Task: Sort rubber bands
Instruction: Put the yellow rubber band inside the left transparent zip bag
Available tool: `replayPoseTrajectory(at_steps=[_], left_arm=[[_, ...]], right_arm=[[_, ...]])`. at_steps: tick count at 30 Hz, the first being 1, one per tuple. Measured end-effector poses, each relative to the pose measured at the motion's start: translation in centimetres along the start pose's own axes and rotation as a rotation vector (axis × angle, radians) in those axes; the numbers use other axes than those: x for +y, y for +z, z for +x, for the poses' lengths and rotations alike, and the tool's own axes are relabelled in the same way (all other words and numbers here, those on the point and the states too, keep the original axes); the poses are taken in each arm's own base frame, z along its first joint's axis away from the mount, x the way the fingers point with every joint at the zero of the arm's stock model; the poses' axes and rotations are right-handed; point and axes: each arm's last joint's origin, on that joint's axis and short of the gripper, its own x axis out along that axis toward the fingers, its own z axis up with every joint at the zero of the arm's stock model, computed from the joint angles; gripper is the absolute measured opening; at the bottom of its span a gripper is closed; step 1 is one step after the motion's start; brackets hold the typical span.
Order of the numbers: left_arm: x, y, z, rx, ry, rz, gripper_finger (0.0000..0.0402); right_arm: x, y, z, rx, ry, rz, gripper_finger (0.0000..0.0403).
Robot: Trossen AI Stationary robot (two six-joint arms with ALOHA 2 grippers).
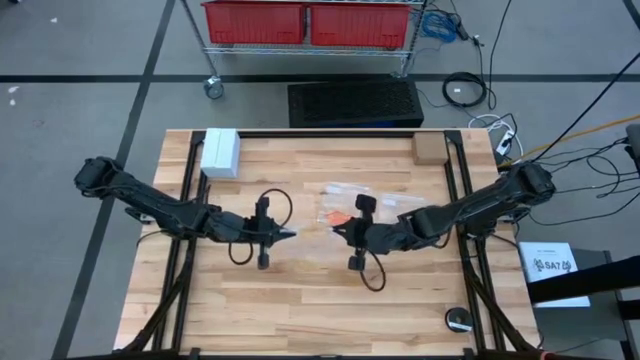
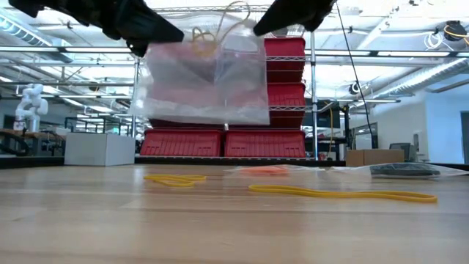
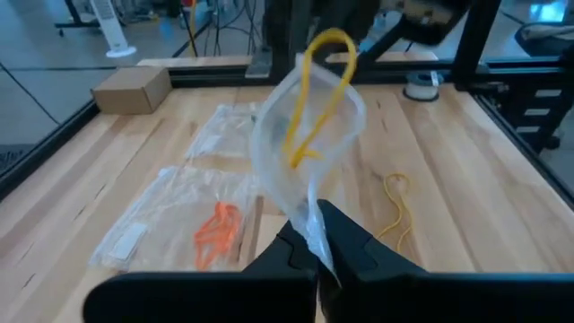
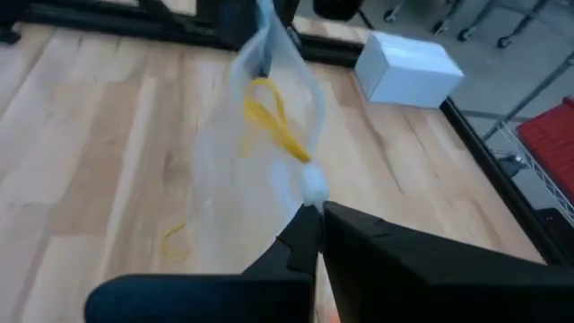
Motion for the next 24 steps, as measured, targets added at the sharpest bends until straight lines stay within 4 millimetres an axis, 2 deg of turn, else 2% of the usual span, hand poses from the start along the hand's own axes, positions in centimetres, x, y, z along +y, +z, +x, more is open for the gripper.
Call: replayPoseTrajectory(at_steps=[8, 14, 21, 24], left_arm=[[-0.4, -0.1, 0.0, 0.004, -0.015, 0.005, 0.0], [-0.8, -0.3, 0.6, -0.002, -0.037, 0.004, 0.0], [-0.8, -0.4, 0.8, -0.007, -0.042, 0.007, 0.0], [-0.8, -0.5, 0.7, 0.011, -0.039, 0.015, 0.0]], right_arm=[[-0.1, 2.1, -1.6, 0.112, 0.024, 0.042, 0.0], [-0.8, 3.2, -2.0, 0.163, 0.079, 0.126, 0.0], [-1.3, 2.6, -0.4, 0.205, 0.088, 0.137, 0.0], [-1.4, 2.3, -0.3, 0.247, 0.124, 0.142, 0.0]])
